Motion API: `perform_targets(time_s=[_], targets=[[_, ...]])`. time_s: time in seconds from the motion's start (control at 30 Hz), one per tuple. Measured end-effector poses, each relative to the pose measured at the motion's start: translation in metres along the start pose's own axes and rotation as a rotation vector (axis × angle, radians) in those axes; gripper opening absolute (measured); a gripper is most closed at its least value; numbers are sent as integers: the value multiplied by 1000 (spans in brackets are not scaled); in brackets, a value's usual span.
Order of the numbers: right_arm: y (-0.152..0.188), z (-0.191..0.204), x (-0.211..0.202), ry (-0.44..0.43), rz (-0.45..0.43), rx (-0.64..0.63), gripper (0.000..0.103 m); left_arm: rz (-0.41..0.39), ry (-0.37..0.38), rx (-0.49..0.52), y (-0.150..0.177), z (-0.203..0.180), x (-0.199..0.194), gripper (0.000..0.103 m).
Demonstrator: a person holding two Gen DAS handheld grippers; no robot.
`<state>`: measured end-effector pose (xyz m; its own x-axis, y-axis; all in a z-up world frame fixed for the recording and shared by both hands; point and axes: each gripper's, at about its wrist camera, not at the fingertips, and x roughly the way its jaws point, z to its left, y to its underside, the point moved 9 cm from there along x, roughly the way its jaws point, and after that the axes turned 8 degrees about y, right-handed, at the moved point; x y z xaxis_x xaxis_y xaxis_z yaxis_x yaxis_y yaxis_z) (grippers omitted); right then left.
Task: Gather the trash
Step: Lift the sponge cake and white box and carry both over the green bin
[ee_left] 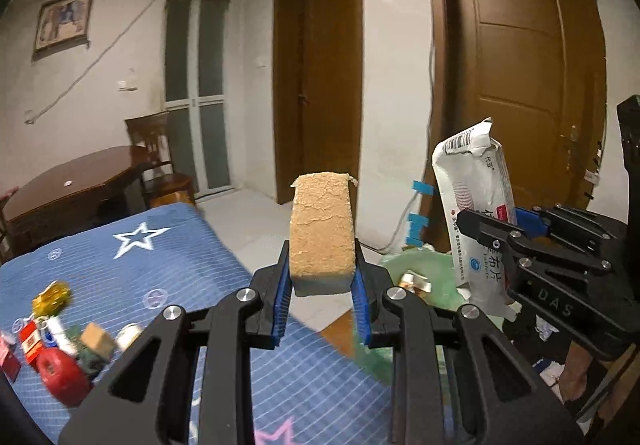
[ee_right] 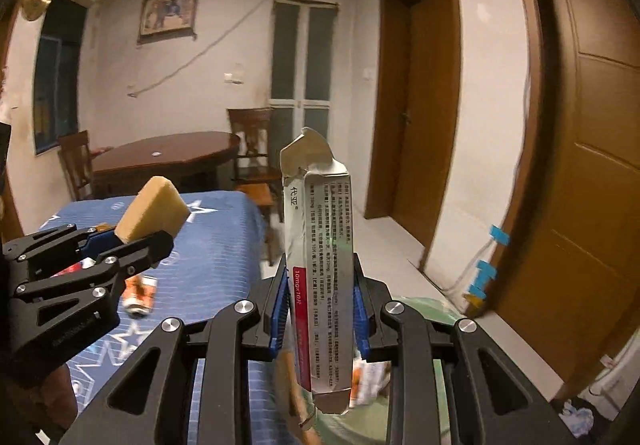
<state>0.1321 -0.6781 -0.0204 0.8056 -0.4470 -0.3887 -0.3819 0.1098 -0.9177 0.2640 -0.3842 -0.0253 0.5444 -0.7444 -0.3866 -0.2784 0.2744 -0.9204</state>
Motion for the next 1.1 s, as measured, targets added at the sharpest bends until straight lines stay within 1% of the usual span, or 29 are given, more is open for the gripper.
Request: perform_targets(time_s=[0.13, 0.23, 0.4, 0.5, 0.6, 0.8, 0.83, 0.97, 1.1], targets=[[8, -37, 17, 34, 35, 15, 28, 18, 38, 13, 0, -19, 21, 25], [17, -66, 37, 50, 81, 27, 28, 36, 69, 24, 0, -35, 37, 25], [42, -111, 88, 48, 216, 71, 28, 102, 126, 25, 8, -56, 73, 25], [59, -132, 119, 34, 298, 104, 28, 162, 157, 21, 16, -63, 97, 25], [76, -146, 144, 25, 360, 131, 28, 216, 183, 22, 28, -68, 117, 25], [98, -138, 183, 34, 435, 140, 28, 287, 201, 18, 45, -74, 150, 25], [103, -142, 190, 36, 446, 144, 28, 299, 200, 16, 49, -75, 155, 25], [114, -123, 196, 43, 468, 147, 28, 328, 196, 17, 58, -81, 169, 25], [123, -121, 204, 43, 480, 153, 28, 349, 200, 17, 64, -85, 179, 25]])
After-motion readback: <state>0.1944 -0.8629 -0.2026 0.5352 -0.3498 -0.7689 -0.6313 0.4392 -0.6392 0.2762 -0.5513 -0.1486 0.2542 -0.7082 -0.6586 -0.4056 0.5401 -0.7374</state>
